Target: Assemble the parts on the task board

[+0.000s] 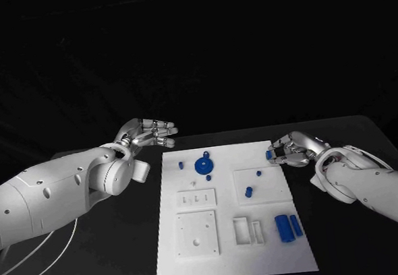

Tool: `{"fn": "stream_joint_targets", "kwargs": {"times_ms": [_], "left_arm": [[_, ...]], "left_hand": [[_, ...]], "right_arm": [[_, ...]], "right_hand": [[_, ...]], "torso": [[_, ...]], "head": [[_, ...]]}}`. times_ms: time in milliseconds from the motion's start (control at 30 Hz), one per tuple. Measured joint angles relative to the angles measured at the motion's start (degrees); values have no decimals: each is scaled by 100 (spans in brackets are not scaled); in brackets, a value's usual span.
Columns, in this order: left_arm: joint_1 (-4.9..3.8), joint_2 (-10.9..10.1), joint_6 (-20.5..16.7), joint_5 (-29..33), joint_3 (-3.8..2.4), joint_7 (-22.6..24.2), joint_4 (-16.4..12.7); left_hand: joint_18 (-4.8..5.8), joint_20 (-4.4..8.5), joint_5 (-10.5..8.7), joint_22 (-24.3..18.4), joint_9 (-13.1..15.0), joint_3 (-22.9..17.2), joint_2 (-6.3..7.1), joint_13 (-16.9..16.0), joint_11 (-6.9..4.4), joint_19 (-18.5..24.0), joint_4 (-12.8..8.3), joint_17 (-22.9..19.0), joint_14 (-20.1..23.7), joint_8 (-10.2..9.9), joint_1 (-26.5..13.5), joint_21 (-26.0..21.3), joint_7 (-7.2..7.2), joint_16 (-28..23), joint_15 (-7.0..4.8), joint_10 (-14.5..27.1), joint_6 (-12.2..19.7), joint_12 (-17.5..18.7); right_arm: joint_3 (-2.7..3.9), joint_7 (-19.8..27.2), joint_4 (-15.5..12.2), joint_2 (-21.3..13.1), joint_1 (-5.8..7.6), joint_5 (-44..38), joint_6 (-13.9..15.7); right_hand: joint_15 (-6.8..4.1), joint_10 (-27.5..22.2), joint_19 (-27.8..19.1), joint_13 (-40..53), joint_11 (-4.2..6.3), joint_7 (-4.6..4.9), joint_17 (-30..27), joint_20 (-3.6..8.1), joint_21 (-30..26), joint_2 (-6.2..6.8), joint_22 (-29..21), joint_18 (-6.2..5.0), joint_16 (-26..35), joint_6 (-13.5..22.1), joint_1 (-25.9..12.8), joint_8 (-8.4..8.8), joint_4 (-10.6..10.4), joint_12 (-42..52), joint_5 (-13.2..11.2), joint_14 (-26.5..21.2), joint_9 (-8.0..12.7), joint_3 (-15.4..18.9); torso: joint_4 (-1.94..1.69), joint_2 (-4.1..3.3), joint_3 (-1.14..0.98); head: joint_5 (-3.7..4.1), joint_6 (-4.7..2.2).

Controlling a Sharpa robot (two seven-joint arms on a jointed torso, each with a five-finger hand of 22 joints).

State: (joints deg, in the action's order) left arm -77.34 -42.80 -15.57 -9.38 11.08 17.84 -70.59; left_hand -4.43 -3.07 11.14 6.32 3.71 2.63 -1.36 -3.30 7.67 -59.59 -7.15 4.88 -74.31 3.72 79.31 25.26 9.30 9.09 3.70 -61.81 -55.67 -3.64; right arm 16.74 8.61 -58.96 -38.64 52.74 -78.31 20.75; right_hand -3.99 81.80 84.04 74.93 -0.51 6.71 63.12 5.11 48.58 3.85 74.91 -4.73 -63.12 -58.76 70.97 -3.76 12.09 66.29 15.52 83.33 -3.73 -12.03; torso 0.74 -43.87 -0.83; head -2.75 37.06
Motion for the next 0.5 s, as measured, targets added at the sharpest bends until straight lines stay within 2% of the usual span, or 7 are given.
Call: {"fn": "stream_joint_targets", "kwargs": {"times_ms": [233,500], "left_arm": [[1,16,2,-1,0,-1,2],[3,23,2,-2,0,0,10]], "left_hand": [[0,0,0,8,0,14,0,0,0,0,15,7,-1,0,0,1,0,0,-1,0,0,0],[0,0,0,21,0,14,0,1,0,0,15,7,-1,0,0,46,0,40,-1,0,0,0]], "right_arm": [[0,-19,77,79,-1,1,35],[1,-41,124,122,-2,2,61]], "right_hand": [[0,0,0,0,0,0,1,0,0,0,0,1,0,0,0,0,-16,0,0,0,0,16],[0,0,0,0,0,0,7,0,0,0,0,0,0,0,0,0,-33,0,-21,0,0,0]], "torso": [[2,1,1],[3,3,1]], "head": [[19,1],[-3,13]]}}
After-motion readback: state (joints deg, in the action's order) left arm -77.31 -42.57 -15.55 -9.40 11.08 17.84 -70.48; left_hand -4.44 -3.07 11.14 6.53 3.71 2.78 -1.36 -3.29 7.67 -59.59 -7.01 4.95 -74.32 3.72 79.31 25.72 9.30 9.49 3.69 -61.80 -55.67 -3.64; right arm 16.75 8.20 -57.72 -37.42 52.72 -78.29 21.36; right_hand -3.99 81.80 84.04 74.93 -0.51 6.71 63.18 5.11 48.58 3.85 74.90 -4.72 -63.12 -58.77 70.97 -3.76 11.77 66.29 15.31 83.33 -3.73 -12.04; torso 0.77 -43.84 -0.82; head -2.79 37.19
